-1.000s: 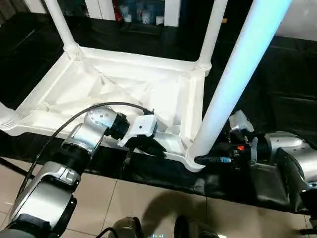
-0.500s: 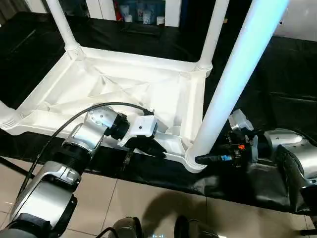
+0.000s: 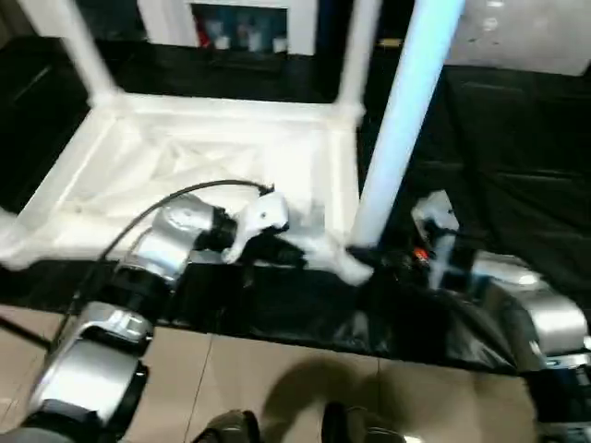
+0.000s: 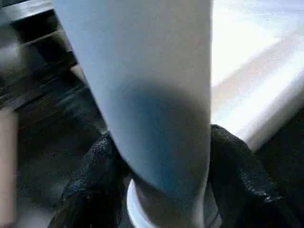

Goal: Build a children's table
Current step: Rotate leg to tighten

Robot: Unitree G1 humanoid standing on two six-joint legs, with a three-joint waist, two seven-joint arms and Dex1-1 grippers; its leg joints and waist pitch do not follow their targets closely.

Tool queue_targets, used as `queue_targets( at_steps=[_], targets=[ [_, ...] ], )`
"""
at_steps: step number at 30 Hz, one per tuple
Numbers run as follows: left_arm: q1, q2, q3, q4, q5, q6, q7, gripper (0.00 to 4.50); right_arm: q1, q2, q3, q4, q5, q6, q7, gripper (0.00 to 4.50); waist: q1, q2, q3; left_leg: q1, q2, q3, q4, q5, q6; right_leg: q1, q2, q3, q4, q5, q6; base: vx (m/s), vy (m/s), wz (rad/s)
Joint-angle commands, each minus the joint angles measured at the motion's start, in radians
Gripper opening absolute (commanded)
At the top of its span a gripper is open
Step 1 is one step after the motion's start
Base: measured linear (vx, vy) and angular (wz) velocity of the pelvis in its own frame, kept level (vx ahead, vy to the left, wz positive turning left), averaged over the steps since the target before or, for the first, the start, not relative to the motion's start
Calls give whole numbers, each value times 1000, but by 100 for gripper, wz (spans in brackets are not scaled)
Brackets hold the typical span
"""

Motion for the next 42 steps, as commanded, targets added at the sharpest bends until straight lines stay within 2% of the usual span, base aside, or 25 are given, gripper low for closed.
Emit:
queue_targets(
  at_steps=[1, 3, 5, 6, 8, 9, 10, 12, 14, 16, 18, 20, 22, 24, 27, 28, 29, 31, 32, 35, 36, 37, 39, 41, 42],
  targets=[
    [-29, -91, -16, 28, 6, 48, 143, 0, -2, 111, 74, -18, 10, 87, -116, 209, -5, -8, -43, 12, 102, -65, -82, -199, 42, 39, -145, 86, -130, -597, -10, 0, 0, 0],
    [-40, -105, -8, 36, 15, 59, 175, 0, -8, 163, 61, -21, -3, 102, -207, 209, -10, -2, -49, 3, 110, -70, -88, -164, 54, 48, -148, 93, -117, -496, -31, 0, 0, 0],
    [-54, -124, -3, 48, 36, 64, 223, 0, -22, 248, 41, -19, -16, 112, -329, 209, -18, 2, -50, 1, 118, -72, -91, -154, 56, 44, -149, 98, -107, -412, -67, 0, 0, 0],
    [-55, -125, -3, 48, 36, 65, 224, 0, -22, 250, 41, -19, -16, 113, -331, 209, -21, 2, -52, 1, 118, -71, -90, -150, 55, 45, -152, 101, -101, -376, -88, 0, 0, 0],
    [-75, -159, 2, 60, 49, 63, 281, 0, -39, 356, 31, -12, -64, 102, -476, 209, -22, 5, -53, 3, 117, -67, -90, -145, 54, 41, -152, 105, -99, -356, -109, 0, 0, 0],
    [-77, -163, 2, 61, 50, 64, 287, 0, -41, 369, 31, -12, -73, 103, -495, 209, -23, 4, -52, 3, 116, -66, -90, -149, 49, 41, -153, 105, -99, -361, -112, 0, 0, 0],
    [-83, -176, 2, 65, 52, 58, 305, 0, -43, 398, 25, -10, -95, 102, -541, 209, -20, -3, -55, 3, 114, -65, -89, -139, 49, 46, -154, 106, -99, -360, -112, 0, 0, 0],
    [-93, -203, 3, 69, 48, 51, 325, 0, -38, 438, 25, -13, -103, 87, -581, 209, -17, 5, -57, 0, 117, -63, -90, -100, 59, 47, -153, 109, -90, -299, -125, 0, 0, 0],
    [-96, -211, 0, 70, 48, 44, 323, 0, -31, 442, 37, -19, -110, 73, -584, 209, -17, 3, -59, 0, 118, -63, -89, -83, 68, 49, -153, 109, -85, -250, -133, 0, 0, 0],
    [-97, -214, -3, 70, 49, 39, 319, 0, -26, 442, 47, -24, -114, 65, -582, 279, -17, 5, -59, -1, 122, -61, -89, -74, 80, 50, -153, 110, -79, -203, -150, 0, 0, 0],
    [-93, -200, -5, 77, 56, 18, 297, 0, -11, 436, 24, -39, -120, 47, -586, 278, -17, 10, -62, -1, 121, -60, -88, -87, 83, 52, -154, 111, -79, -197, -155, 0, 0, 0],
    [-81, -172, -10, 76, 60, -16, 258, 0, 9, 405, -2, -63, -116, 32, -570, 299, -14, 7, -62, -1, 120, -60, -89, -99, 84, 54, -156, 111, -83, -221, -148, 0, 0, 0],
    [-69, -151, -12, 74, 56, -47, 219, 0, 29, 365, -14, -91, -107, 5, -525, 326, -11, 8, -66, -4, 120, -59, -86, -78, 93, 57, -156, 112, -78, -190, -148, 0, 0, 0],
    [-63, -138, -12, 76, 56, -73, 197, 0, 47, 330, -25, -111, -95, -5, -489, 346, -12, 6, -76, -7, 122, -60, -80, -21, 116, 58, -154, 113, -61, -90, -164, 0, 0, 0],
    [-45, -107, -7, 76, 44, -137, 144, 0, 106, 237, -72, -174, -46, 6, -392, 372, -8, -3, -94, -15, 122, -61, -63, 106, 222, 64, -156, 111, -24, 153, -196, 0, 0, 0],
    [-45, -107, -7, 76, 44, -137, 144, 0, 106, 237, -72, -174, -46, 6, -392, 379, -9, -4, -94, -18, 122, -59, -60, 118, 242, 63, -157, 111, -19, 182, -200, 0, 0, 0],
    [-40, -105, 12, 84, 21, -162, 122, 0, 147, 182, -111, -217, -3, 28, -329, 389, -10, -9, -97, -20, 122, -59, -58, 124, 270, 63, -156, 108, -19, 200, -200, 0, 0, 0],
    [-40, -109, 30, 91, 2, -171, 118, 0, 180, 129, -140, -250, 29, 32, -272, 408, -4, -10, -93, -21, 120, -57, -55, 87, 273, 60, -156, 108, -23, 155, -190, 0, 0, 0],
    [-42, -111, 37, 97, -2, -177, 124, 0, 193, 104, -157, -265, 43, 39, -249, 422, -2, -14, -98, -22, 115, -55, -53, 63, 258, 65, -154, 105, -31, 96, -178, 0, 0, 0],
    [-44, -116, 56, 97, -22, -168, 121, 0, 211, 72, -181, -288, 66, 47, -221, 436, 5, -19, -95, -26, 100, -51, -55, 26, 212, 69, -144, 98, -57, -95, -119, 0, 0, 0],
    [-41, -118, 86, 67, -60, -132, 117, 0, 220, 52, -205, -323, 117, 71, -197, 436, 8, -26, -101, -22, 100, -49, -54, 32, 200, 70, -143, 99, -61, -145, -100, 0, 0, 0],
    [-38, -117, 98, 49, -76, -117, 112, 54, 221, 44, -212, -338, 135, 75, -190, 450, 10, -24, -102, -22, 99, -49, -53, 37, 197, 70, -142, 99, -60, -155, -96, 0, 0, 0],
    [-30, -113, 107, 17, -91, -90, 112, 54, 220, 39, -212, -357, 154, 83, -183, 450, 14, -23, -110, -24, 104, -52, -51, 69, 200, 68, -142, 98, -51, -127, -92, 0, 0, 0],
    [-11, -104, 123, -47, -123, -30, 106, 62, 210, 35, -205, -394, 188, 105, -177, 450, 17, -20, -120, -10, 125, -58, -48, 127, 222, 55, -143, 101, -31, -27, -135, 0, 0, 0],
    [-2, -99, 129, -77, -134, -3, 104, 79, 202, 41, -202, -410, 207, 118, -177, 450, 16, -19, -122, -13, 125, -59, -45, 147, 233, 54, -144, 101, -22, 10, -148, 0, 0, 0]
  ],
)
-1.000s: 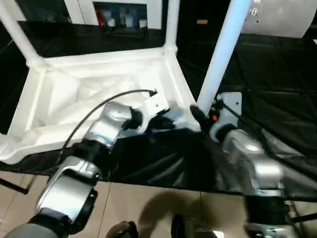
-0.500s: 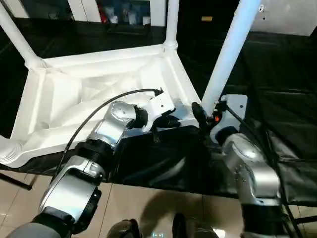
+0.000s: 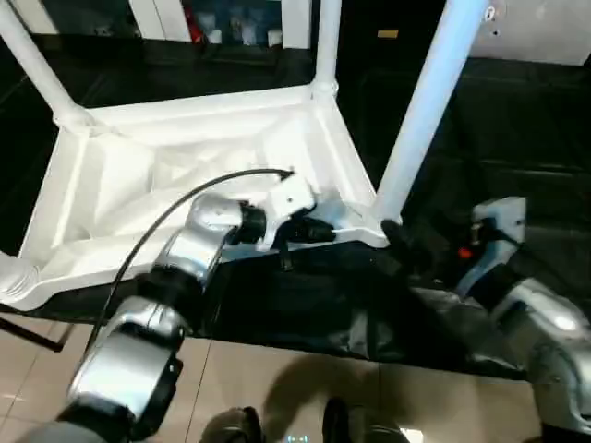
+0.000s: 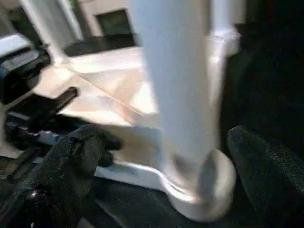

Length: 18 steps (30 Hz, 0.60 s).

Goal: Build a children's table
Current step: Rotate leg to tighten

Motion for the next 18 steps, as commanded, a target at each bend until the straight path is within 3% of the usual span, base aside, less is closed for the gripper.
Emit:
queue_targets(
  at_steps=[1, 3, 4, 5, 6, 7, 8, 9, 10, 11, 13, 15, 16, 17, 18],
  targets=[
    [20, 24, 26, -101, -37, 66, -8, 101, -14, 18, 4, -67, 76, 49, 5, 450, 5, -24, -121, 7, 127, -60, -48, 167, 231, 77, -148, 102, -25, 58, -166, 0, 0, 0],
    [62, 59, 31, -186, -29, 120, 3, 111, -46, 44, 21, -88, 111, 83, -9, 450, 4, -27, -125, -4, 115, -57, -44, 172, 239, 82, -151, 102, -22, 84, -178, 0, 0, 0],
    [78, 73, 32, -217, -23, 140, 8, 125, -59, 52, 32, -90, 118, 96, -14, 450, 2, -28, -119, -13, 102, -52, -45, 122, 206, 87, -147, 101, -38, 9, -158, -53, -15, -5],
    [112, 96, 38, -281, -25, 194, 11, 125, -78, 62, 57, -86, 102, 98, -25, 450, 5, -28, -120, -7, 99, -47, -46, 95, 183, 86, -145, 98, -48, -54, -146, -53, -15, -5],
    [143, 114, 45, -336, -33, 241, 15, 145, -95, 72, 72, -78, 100, 97, -33, 450, 5, -29, -118, -9, 91, -43, -47, 67, 142, 90, -141, 98, -62, -158, -121, -68, -21, -4],
    [143, 114, 45, -336, -33, 241, 15, 145, -95, 72, 72, -78, 100, 97, -33, 450, 8, -27, -116, -6, 88, -41, -48, 51, 123, 89, -139, 97, -69, -209, -102, -53, -23, 1],
    [208, 154, 55, -439, -39, 322, 25, 149, -127, 102, 94, -58, 97, 87, -49, 450, 13, -21, -116, 4, 90, -39, -51, 26, 95, 84, -134, 97, -77, -286, -80, -53, -23, 1],
    [228, 168, 55, -470, -42, 343, 27, 157, -137, 112, 101, -51, 96, 81, -55, 450, 12, -20, -116, 2, 93, -41, -53, 26, 86, 84, -133, 96, -76, -299, -77, -56, -24, 1],
    [228, 168, 55, -470, -42, 343, 27, 170, -137, 112, 101, -51, 96, 81, -55, 450, 12, -18, -111, 7, 94, -41, -56, 5, 80, 75, -127, 95, -88, -346, -57, 0, 0, 0],
    [260, 184, 59, -516, -48, 377, 29, 181, -148, 128, 103, -42, 103, 77, -62, 450, 16, -16, -114, 18, 96, -39, -56, -18, 65, 74, -128, 97, -90, -366, -49, 0, 0, 0],
    [338, 221, 68, -638, -64, 471, 51, 187, -175, 155, 118, -19, 103, 78, -79, 450, 26, -16, -111, 22, 101, -41, -62, -51, 51, 71, -127, 94, -96, -403, -38, 0, 0, 0],
    [427, 245, 84, -770, -58, 565, 96, 209, -203, 182, 150, 18, 82, 73, -95, 450, 22, -12, -113, 26, 114, -49, -66, -81, 15, 74, -134, 96, -87, -387, -62, 0, 0, 0],
    [427, 245, 84, -770, -58, 565, 96, 221, -203, 182, 150, 18, 82, 73, -95, 450, 22, -13, -111, 23, 111, -49, -67, -82, 17, 74, -132, 96, -91, -390, -60, 0, 0, 0],
    [499, 225, 106, -852, -23, 621, 167, 228, -231, 190, 208, 82, 13, 43, -104, 450, 27, -4, -121, 29, 111, -47, -61, -75, 4, 75, -135, 98, -85, -369, -68, 0, 0, 0],
    [516, 219, 111, -873, -12, 636, 189, 228, -240, 192, 224, 102, -6, 34, -108, 450, 23, -8, -119, 23, 111, -47, -64, -65, 5, 77, -132, 98, -84, -347, -77, 0, 0, 0]
  ],
)
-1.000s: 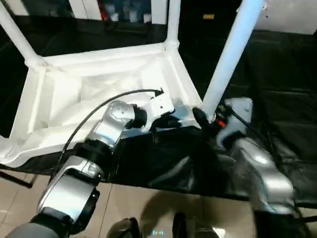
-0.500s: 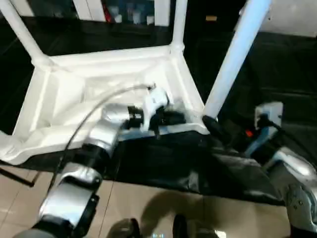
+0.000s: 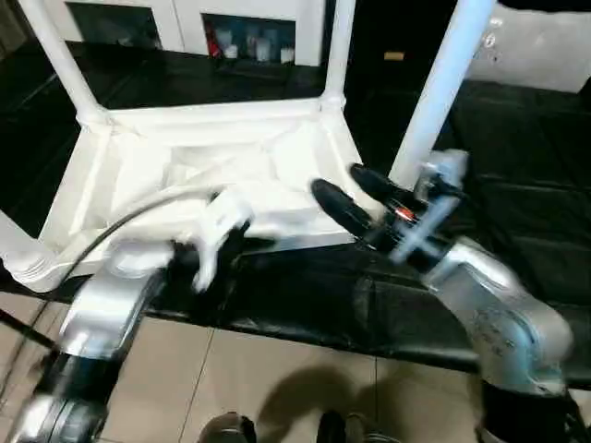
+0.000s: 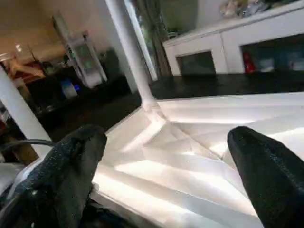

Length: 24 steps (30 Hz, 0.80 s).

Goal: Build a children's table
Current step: Rotate leg to tighten

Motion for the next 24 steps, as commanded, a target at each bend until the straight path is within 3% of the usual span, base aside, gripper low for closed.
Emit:
queue_targets(
  at_steps=[1, 2, 3, 4, 5, 6, 7, 9, 11, 15, 18, 21, 22, 23, 24],
  targets=[
    [53, -39, 24, -98, 45, 75, 108, 233, -43, 14, 64, 114, -113, -54, -56, 450, 0, 16, -92, 6, 104, -46, -67, -77, 35, 61, -131, 99, -96, -346, -73, 0, 0, 0],
    [53, -39, 24, -98, 45, 75, 108, 247, -43, 14, 64, 114, -113, -54, -56, 450, -4, 16, -93, 1, 101, -46, -67, -79, 33, 64, -130, 98, -97, -343, -78, 0, 0, 0],
    [75, -73, 44, -116, 61, 91, 164, 247, -70, 26, 73, 173, -152, -80, -95, 450, 2, 21, -93, 5, 97, -45, -66, -88, 37, 64, -131, 98, -103, -359, -71, 0, 0, 0],
    [96, -106, 61, -127, 86, 89, 221, 247, -100, 40, 76, 237, -192, -102, -146, 450, -6, 16, -94, 0, 98, -47, -65, -99, 31, 67, -131, 96, -102, -367, -79, 0, 0, 0],
    [126, -113, 60, -146, 119, 88, 285, 247, -144, 51, 85, 334, -248, -150, -209, 450, -2, 20, -97, 5, 97, -48, -62, -114, 26, 66, -132, 93, -106, -397, -69, 0, 0, 0],
    [141, -114, 59, -147, 138, 101, 313, 247, -165, 59, 78, 378, -258, -157, -234, 450, -4, 18, -93, 4, 87, -45, -62, -132, 35, 67, -126, 90, -115, -439, -43, 0, 0, 0],
    [153, -110, 57, -156, 143, 124, 336, 247, -179, 65, 74, 407, -261, -161, -248, 450, -3, 23, -95, 10, 89, -46, -61, -142, 34, 65, -127, 90, -116, -451, -37, 0, 0, 0],
    [178, -106, 61, -162, 139, 141, 357, 247, -208, 72, 54, 466, -276, -171, -302, 450, -7, 23, -98, 10, 92, -49, -63, -145, 36, 65, -121, 86, -116, -440, -18, 0, 0, 0],
    [212, -83, 52, -175, 139, 146, 354, 247, -224, 55, 43, 522, -300, -207, -326, 450, -3, 26, -110, 9, 102, -54, -64, -107, 42, 66, -123, 90, -97, -324, -36, 0, 0, 0],
    [227, -64, 42, -144, 178, 163, 379, 247, -228, 22, 6, 583, -333, -245, -369, 450, -2, 31, -113, 4, 110, -54, -64, -67, 53, 67, -124, 96, -71, -173, -106, 0, 0, 0],
    [211, -62, 49, -107, 188, 157, 419, 247, -204, -46, -18, 607, -357, -278, -357, 450, 1, 30, -110, 7, 106, -50, -62, -100, 44, 69, -127, 97, -77, -203, -111, 0, 0, 0],
    [193, -62, 53, -88, 180, 144, 441, 247, -196, -102, -47, 632, -362, -300, -352, 450, 12, 30, -109, 14, 107, -49, -62, -136, 35, 67, -126, 96, -85, -258, -91, 0, 0, 0],
    [184, -63, 50, -78, 181, 135, 446, 247, -198, -137, -65, 653, -364, -313, -347, 450, 17, 28, -108, 13, 106, -50, -62, -145, 35, 68, -128, 95, -87, -273, -87, 0, 0, 0],
    [183, -63, 50, -77, 181, 134, 447, 247, -198, -142, -68, 656, -364, -315, -346, 450, 17, 34, -108, 14, 104, -50, -62, -161, 34, 66, -126, 92, -93, -293, -80, 0, 0, 0],
    [176, -64, 47, -69, 182, 127, 451, 247, -200, -169, -81, 675, -367, -328, -342, 450, 17, 31, -107, 14, 103, -49, -61, -166, 37, 66, -127, 92, -95, -301, -76, 0, 0, 0]
  ],
)
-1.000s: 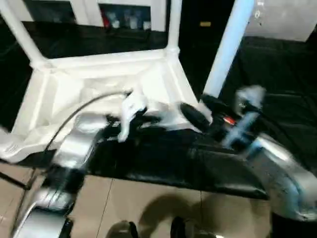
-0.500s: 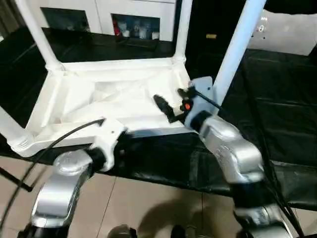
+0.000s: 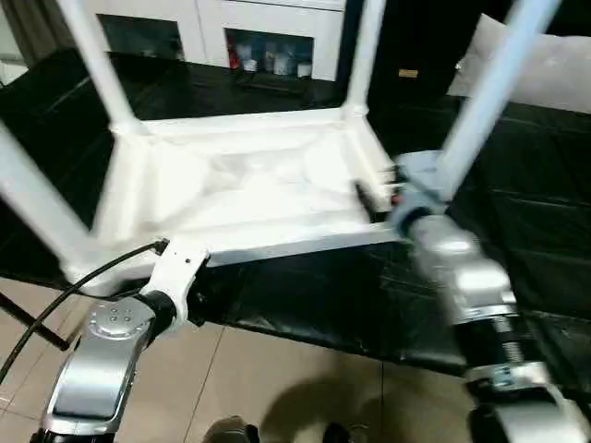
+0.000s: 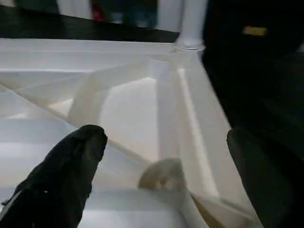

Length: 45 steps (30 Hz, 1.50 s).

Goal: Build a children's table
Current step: Rotate leg to tighten, then rotate table base

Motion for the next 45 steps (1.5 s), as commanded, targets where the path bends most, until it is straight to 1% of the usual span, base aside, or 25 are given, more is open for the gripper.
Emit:
queue_targets(
  at_steps=[1, 2, 4, 6, 7, 9, 12, 13, 15, 16, 20, 22, 23, 26, 27, 28, 29, 30, 31, 32, 34, 39, 41, 43, 45],
  targets=[
    [-16, 0, 2, 23, 10, -15, 23, 247, 0, -81, -87, 61, -25, -36, -16, 450, -9, 17, -87, 17, 99, -44, -72, -166, 33, 50, -126, 96, -89, -326, -76, 0, 0, 0],
    [-25, -10, -3, 38, 10, -32, 31, 247, -18, -171, -135, 128, -28, -75, -20, 450, -8, 16, -86, 21, 95, -39, -69, -175, 39, 47, -122, 93, -97, -354, -68, 0, 0, 0],
    [-30, -15, -8, 46, 8, -45, 35, 247, -29, -221, -159, 168, -30, -99, -22, 450, 2, 16, -87, 41, 91, -29, -63, -207, 39, 34, -116, 90, -109, -417, -51, -9, 4, 10],
    [-35, -24, -11, 50, 3, -59, 48, 247, -39, -264, -175, 207, -34, -122, -19, 450, 7, 18, -88, 35, 92, -30, -65, -197, 47, 37, -114, 85, -107, -426, -47, -9, 4, 10],
    [-43, -32, -14, 57, 0, -82, 57, 247, -44, -294, -191, 231, -35, -137, -16, 450, 5, 17, -92, 21, 97, -35, -66, -190, 53, 47, -117, 81, -103, -413, -39, 0, 0, 0],
    [-46, -37, -15, 60, -1, -93, 65, 247, -46, -312, -196, 248, -36, -147, -13, 450, 2, 12, -96, 12, 97, -38, -66, -169, 62, 50, -118, 83, -95, -369, -38, 0, 0, 0],
    [-49, -50, -10, 68, -10, -128, 78, 247, -45, -350, -194, 291, -32, -182, -9, 450, 0, 9, -103, 2, 88, -35, -60, -114, 91, 56, -119, 83, -88, -325, -57, 0, 0, 0],
    [-44, -53, -8, 61, -13, -134, 79, 247, -41, -352, -192, 294, -28, -189, -8, 450, -4, 9, -106, -3, 89, -35, -58, -86, 109, 56, -116, 82, -82, -296, -66, 0, 0, 0],
    [-23, -64, 1, 33, -20, -134, 90, 247, -25, -340, -190, 275, -23, -193, 3, 450, -7, 12, -111, -9, 90, -37, -55, -66, 122, 57, -116, 82, -74, -260, -79, 0, 0, 0],
    [-1, -76, 10, 5, -34, -139, 97, 247, -9, -322, -186, 252, -21, -199, 20, 450, -13, 9, -110, -13, 91, -37, -55, -63, 136, 56, -116, 82, -74, -250, -88, 0, 0, 0],
    [33, -105, 44, -35, -70, -163, 113, 247, 31, -283, -170, 178, 3, -213, 76, 450, -28, 12, -108, -19, 85, -32, -52, -84, 145, 56, -117, 75, -89, -332, -75, 0, 0, 0],
    [34, -122, 76, -40, -98, -224, 124, 247, 77, -259, -143, 90, 41, -222, 161, 450, -35, 8, -105, -14, 83, -31, -52, -115, 143, 52, -112, 71, -101, -394, -44, 0, 0, 0],
    [22, -124, 95, -34, -106, -253, 134, 247, 113, -246, -119, 24, 68, -198, 199, 450, -33, 11, -104, -11, 82, -31, -54, -128, 142, 50, -110, 70, -107, -419, -27, 0, 0, 0],
    [0, -113, 112, -15, -101, -275, 144, 247, 158, -218, -92, -55, 98, -141, 199, 450, -35, 15, -103, -5, 92, -37, -59, -143, 134, 44, -106, 69, -107, -422, -15, 0, 0, 0],
    [-1, -113, 113, -14, -101, -276, 145, 247, 159, -217, -91, -58, 99, -139, 199, 450, -35, 17, -103, -3, 96, -40, -61, -149, 127, 43, -108, 71, -105, -414, -18, 0, 0, 0],
    [-13, -112, 127, -7, -119, -285, 140, 247, 200, -182, -69, -120, 105, -126, 205, 450, -36, 21, -103, -3, 98, -41, -62, -161, 118, 42, -110, 71, -104, -410, -22, 0, 0, 0],
    [-19, -117, 132, -8, -141, -286, 126, 247, 223, -165, -54, -160, 117, -81, 208, 450, -36, 20, -102, -4, 98, -41, -63, -164, 113, 42, -112, 76, -104, -403, -22, 0, 0, 0],
    [-19, -117, 132, -8, -141, -286, 126, 247, 223, -165, -54, -160, 117, -81, 208, 450, -33, 21, -104, -4, 99, -42, -64, -162, 109, 44, -116, 76, -101, -398, -25, 0, 0, 0],
    [-31, -121, 139, -6, -176, -288, 104, 247, 260, -147, -29, -217, 126, -4, 210, 450, -34, 22, -105, -6, 100, -44, -66, -162, 107, 45, -116, 76, -101, -387, -30, 0, 0, 0],
    [-31, -121, 139, -6, -176, -288, 104, 247, 260, -147, -29, -217, 126, -4, 210, 450, -32, 23, -105, -3, 101, -43, -65, -163, 105, 44, -116, 79, -102, -385, -30, 0, 0, 0],
    [-59, -123, 158, 21, -228, -298, 74, 247, 305, -128, -15, -275, 143, 76, 198, 450, -31, 22, -104, -4, 103, -44, -68, -167, 94, 44, -118, 81, -99, -373, -36, 0, 0, 0],
    [-94, -86, 172, 62, -273, -306, 8, 247, 359, -123, 14, -334, 142, 103, 205, 450, -27, 20, -103, -5, 96, -44, -68, -171, 77, 46, -124, 80, -105, -419, -4, 0, 0, 0],
    [-97, -73, 173, 65, -285, -303, -14, 247, 368, -122, 20, -349, 143, 103, 216, 450, -34, 20, -103, -4, 96, -45, -68, -180, 72, 46, -123, 78, -107, -427, -2, 0, 0, 0],
    [-104, -32, 167, 80, -301, -298, -64, 247, 385, -132, 61, -379, 117, 82, 254, 450, -33, 21, -102, -3, 93, -43, -68, -183, 72, 44, -123, 79, -110, -441, 3, 0, 0, 0],
    [-126, -11, 164, 107, -306, -297, -85, 247, 393, -122, 80, -402, 142, 115, 277, 450, -32, 23, -102, -2, 95, -45, -70, -186, 72, 44, -122, 79, -108, -443, 11, 0, 0, 0]
  ],
)
